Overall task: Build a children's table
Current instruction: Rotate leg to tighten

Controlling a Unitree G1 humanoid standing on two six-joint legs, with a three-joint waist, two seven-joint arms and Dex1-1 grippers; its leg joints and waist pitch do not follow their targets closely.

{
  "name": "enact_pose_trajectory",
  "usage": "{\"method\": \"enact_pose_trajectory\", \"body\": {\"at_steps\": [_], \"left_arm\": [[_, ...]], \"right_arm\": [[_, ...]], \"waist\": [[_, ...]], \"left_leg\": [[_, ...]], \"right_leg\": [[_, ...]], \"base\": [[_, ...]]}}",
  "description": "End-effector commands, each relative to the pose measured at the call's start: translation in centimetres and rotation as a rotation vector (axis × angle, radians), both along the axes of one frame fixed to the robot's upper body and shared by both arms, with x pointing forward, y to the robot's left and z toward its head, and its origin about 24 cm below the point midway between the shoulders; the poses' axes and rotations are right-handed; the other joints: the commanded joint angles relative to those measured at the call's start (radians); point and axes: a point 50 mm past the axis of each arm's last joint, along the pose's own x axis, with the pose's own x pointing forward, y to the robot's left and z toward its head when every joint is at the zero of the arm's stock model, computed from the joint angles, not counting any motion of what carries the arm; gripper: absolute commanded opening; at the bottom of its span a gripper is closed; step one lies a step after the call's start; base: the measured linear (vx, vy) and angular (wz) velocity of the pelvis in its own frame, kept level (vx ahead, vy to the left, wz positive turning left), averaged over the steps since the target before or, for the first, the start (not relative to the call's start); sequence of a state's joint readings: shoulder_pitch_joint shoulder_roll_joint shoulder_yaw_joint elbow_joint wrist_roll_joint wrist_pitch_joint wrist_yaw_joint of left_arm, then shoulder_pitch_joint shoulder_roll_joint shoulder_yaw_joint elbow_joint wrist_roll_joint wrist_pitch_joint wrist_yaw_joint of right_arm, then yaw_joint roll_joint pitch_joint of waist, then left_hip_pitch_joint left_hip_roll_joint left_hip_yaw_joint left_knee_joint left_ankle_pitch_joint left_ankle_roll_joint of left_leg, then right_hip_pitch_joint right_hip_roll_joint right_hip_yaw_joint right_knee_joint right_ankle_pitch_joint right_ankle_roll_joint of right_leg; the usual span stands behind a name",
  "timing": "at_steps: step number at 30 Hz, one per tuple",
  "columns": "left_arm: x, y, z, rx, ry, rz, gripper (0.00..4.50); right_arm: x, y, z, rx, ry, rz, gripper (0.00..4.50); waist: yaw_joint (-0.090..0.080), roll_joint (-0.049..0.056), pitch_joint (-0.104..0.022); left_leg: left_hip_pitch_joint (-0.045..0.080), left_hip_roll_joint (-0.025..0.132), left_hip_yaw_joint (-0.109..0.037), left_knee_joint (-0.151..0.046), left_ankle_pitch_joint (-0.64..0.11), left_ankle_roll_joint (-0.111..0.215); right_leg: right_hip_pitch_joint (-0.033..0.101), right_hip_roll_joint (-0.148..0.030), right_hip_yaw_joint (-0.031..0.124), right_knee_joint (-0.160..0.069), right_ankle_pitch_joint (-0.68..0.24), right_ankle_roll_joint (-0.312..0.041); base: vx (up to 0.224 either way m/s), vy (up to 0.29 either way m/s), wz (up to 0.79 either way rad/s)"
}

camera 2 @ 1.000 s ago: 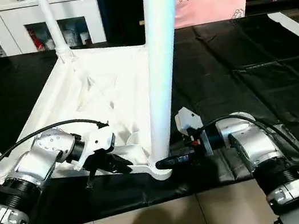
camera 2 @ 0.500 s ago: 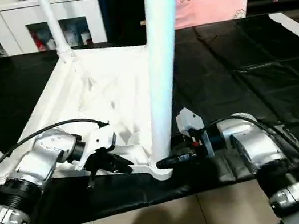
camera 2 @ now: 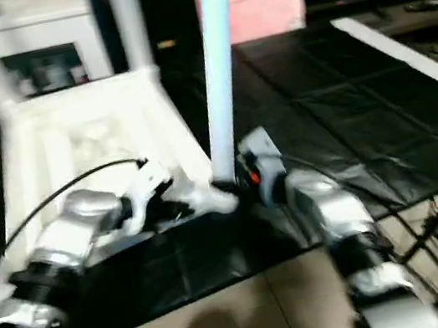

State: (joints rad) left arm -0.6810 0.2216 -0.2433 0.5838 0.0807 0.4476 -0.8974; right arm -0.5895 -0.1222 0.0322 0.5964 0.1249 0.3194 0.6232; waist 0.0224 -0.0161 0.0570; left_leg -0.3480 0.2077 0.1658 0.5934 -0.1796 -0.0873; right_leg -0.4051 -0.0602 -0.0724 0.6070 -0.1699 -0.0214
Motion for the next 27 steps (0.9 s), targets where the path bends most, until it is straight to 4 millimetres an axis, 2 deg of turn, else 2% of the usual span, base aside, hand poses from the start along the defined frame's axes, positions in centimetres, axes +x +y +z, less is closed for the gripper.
{"method": "enact_pose_trajectory", "body": {"at_steps": [1, 2, 4, 6, 7, 11, 12, 14, 15, 16, 18, 20, 23, 27], "left_arm": [[0.7, -3.7, 2.3, -0.087, -0.103, -0.032, 0.00], [1.0, -3.9, 2.3, -0.058, -0.133, -0.004, 0.00], [1.2, -3.7, 2.2, -0.016, -0.157, 0.026, 0.00], [1.3, -3.6, 2.2, -0.015, -0.156, 0.035, 0.00], [1.3, -3.4, 2.2, -0.016, -0.152, 0.044, 0.00], [1.4, -3.0, 2.1, -0.019, -0.152, 0.047, 0.00], [1.4, -2.7, 2.1, -0.021, -0.156, 0.036, 0.00], [1.3, -2.2, 2.1, -0.027, -0.163, 0.007, 0.00], [1.3, -2.2, 2.1, -0.027, -0.163, 0.007, 0.00], [1.2, -1.8, 2.0, -0.034, -0.155, -0.011, 0.00], [0.9, -0.8, 1.7, -0.054, -0.124, -0.031, 0.00], [0.6, 0.0, 1.6, -0.049, -0.139, -0.075, 0.00], [0.2, 1.3, 1.2, -0.029, -0.132, -0.127, 0.00], [-1.2, 3.1, 0.8, -0.040, -0.090, -0.292, 0.00]], "right_arm": [[-1.9, 5.8, -2.1, 0.049, 0.135, 0.145, 2.04], [-1.7, 6.2, -2.4, 0.037, 0.156, 0.087, 2.04], [-1.6, 6.3, -2.4, 0.050, 0.161, 0.061, 2.04], [-1.5, 6.2, -2.2, 0.072, 0.162, 0.053, 2.04], [-1.4, 5.9, -2.1, 0.095, 0.158, 0.037, 2.60], [-1.3, 5.0, -1.9, 0.109, 0.125, 0.018, 2.83], [-1.3, 4.4, -1.8, 0.108, 0.109, 0.024, 3.09], [-1.5, 3.1, -1.8, 0.102, 0.078, 0.032, 3.17], [-1.5, 3.1, -1.8, 0.102, 0.078, 0.032, 3.19], [-1.6, 2.1, -1.7, 0.093, 0.058, 0.031, 3.34], [-1.9, 0.4, -1.5, 0.071, 0.016, 0.050, 3.60], [-2.3, -0.6, -1.2, 0.059, -0.021, 0.100, 3.64], [-3.0, -1.8, -0.4, 0.056, -0.071, 0.196, 3.99], [-3.6, -3.0, 0.5, 0.037, -0.131, 0.308, 4.31]], "waist": [[0.009, -0.004, -0.058], [0.009, -0.009, -0.058], [0.010, -0.002, -0.058], [0.015, 0.000, -0.060], [0.017, 0.003, -0.060], [0.019, 0.003, -0.059], [0.019, 0.004, -0.058], [0.024, 0.002, -0.060], [0.023, 0.002, -0.061], [0.024, 0.003, -0.062], [0.031, 0.006, -0.065], [0.033, 0.004, -0.068], [0.035, 0.000, -0.070], [0.040, 0.000, -0.073]], "left_leg": [[-0.004, 0.004, -0.008, -0.069, -0.278, 0.015], [-0.001, 0.004, -0.006, -0.068, -0.285, 0.019], [0.002, 0.008, -0.007, -0.071, -0.293, 0.020], [0.002, 0.010, -0.006, -0.074, -0.291, 0.022], [0.001, 0.011, -0.006, -0.075, -0.287, 0.023], [0.000, 0.011, -0.005, -0.077, -0.294, 0.023], [0.000, 0.011, -0.005, -0.077, -0.297, 0.021], [0.000, 0.010, -0.004, -0.076, -0.295, 0.026], [-0.002, 0.011, -0.005, -0.078, -0.288, 0.027], [-0.004, 0.013, -0.005, -0.079, -0.271, 0.029], [0.001, 0.015, -0.001, -0.076, -0.254, 0.035], [-0.008, 0.015, -0.002, -0.077, -0.218, 0.041], [-0.012, 0.012, 0.001, -0.073, -0.192, 0.059], [-0.012, 0.015, 0.001, -0.072, -0.153, 0.073]], "right_leg": [[0.040, -0.072, 0.032, -0.112, -0.545, -0.100], [0.038, -0.071, 0.033, -0.115, -0.546, -0.098], [0.036, -0.072, 0.036, -0.113, -0.524, -0.104], [0.039, -0.072, 0.039, -0.108, -0.487, -0.115], [0.041, -0.071, 0.041, -0.106, -0.459, -0.124], [0.043, -0.072, 0.041, -0.105, -0.441, -0.134], [0.042, -0.072, 0.041, -0.106, -0.449, -0.133], [0.044, -0.073, 0.043, -0.109, -0.451, -0.122], [0.046, -0.073, 0.044, -0.105, -0.438, -0.124], [0.048, -0.073, 0.044, -0.103, -0.406, -0.138], [0.048, -0.074, 0.048, -0.098, -0.352, -0.156], [0.057, -0.072, 0.049, -0.086, -0.270, -0.179], [0.062, -0.073, 0.046, -0.088, -0.252, -0.181], [0.062, -0.074, 0.048, -0.081, -0.220, -0.187]], "base": [[0.000, 0.000, 0.00], [0.000, 0.000, 0.00], [0.000, 0.000, 0.00], [0.000, 0.000, 0.00], [0.000, 0.000, 0.00], [0.000, 0.000, 0.00], [0.000, 0.000, 0.00], [0.000, 0.000, 0.00], [0.000, 0.000, 0.00], [0.000, 0.000, 0.00], [0.000, 0.000, 0.00], [0.000, 0.000, 0.00], [0.000, 0.000, 0.00], [0.000, 0.000, 0.00]]}}
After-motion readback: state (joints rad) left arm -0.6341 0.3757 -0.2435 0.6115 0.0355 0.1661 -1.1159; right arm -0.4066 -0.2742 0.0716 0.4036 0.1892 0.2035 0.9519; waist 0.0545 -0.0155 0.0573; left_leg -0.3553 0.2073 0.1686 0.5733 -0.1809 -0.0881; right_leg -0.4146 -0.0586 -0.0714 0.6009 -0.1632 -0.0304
